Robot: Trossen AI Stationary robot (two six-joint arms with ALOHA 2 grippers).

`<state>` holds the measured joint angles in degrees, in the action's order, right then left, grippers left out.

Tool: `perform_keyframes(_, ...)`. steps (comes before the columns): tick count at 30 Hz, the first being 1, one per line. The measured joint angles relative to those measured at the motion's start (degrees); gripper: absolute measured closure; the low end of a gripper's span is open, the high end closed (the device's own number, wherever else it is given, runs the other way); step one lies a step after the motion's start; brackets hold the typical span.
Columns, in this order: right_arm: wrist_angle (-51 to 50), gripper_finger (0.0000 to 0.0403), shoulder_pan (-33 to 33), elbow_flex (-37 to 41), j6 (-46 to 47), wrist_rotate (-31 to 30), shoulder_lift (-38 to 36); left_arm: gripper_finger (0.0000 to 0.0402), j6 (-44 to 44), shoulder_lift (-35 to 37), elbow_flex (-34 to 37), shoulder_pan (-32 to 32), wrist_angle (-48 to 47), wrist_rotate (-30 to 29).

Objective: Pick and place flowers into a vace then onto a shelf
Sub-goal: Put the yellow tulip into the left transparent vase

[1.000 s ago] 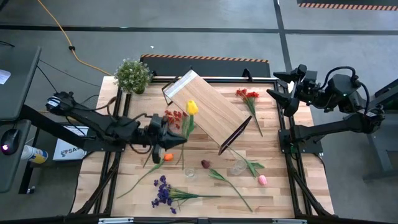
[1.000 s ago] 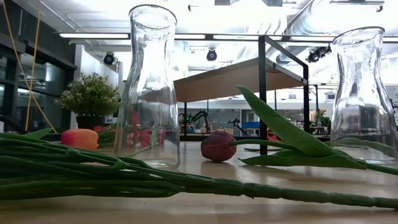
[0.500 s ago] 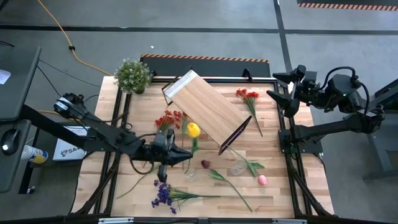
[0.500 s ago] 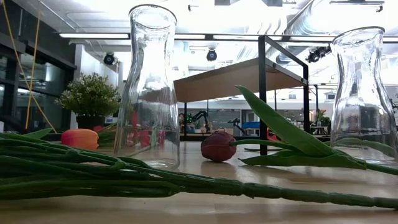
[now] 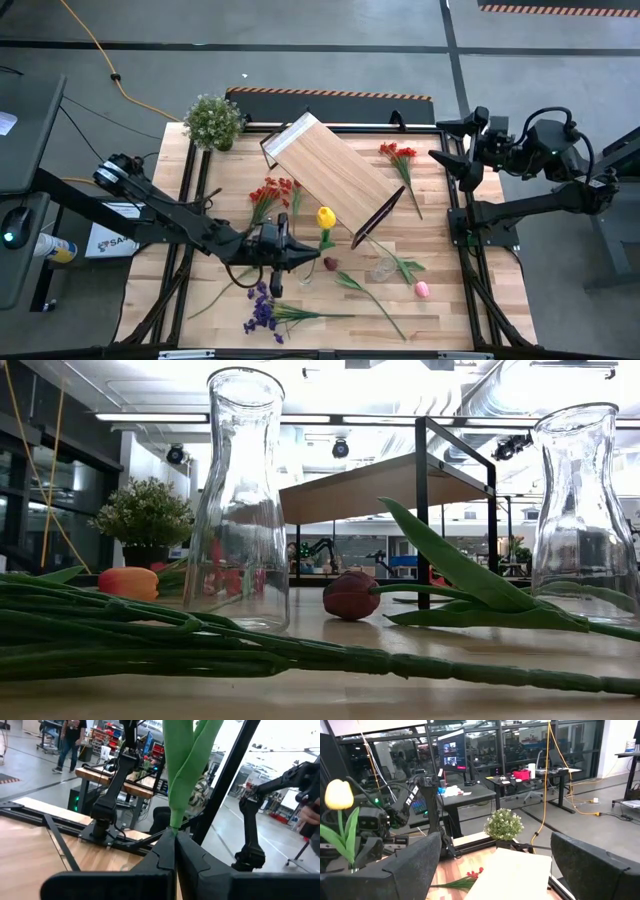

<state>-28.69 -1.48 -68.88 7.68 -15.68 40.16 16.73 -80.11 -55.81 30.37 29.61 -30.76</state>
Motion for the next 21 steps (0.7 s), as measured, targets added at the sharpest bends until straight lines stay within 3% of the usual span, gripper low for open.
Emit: perform_keyframes(21, -0.9, 0.0038, 0.0, 0.0, 0.0, 0.0, 0.0, 0.0363, 1.9, -1.6, 0.0, 0.0, -3.6, -2.5)
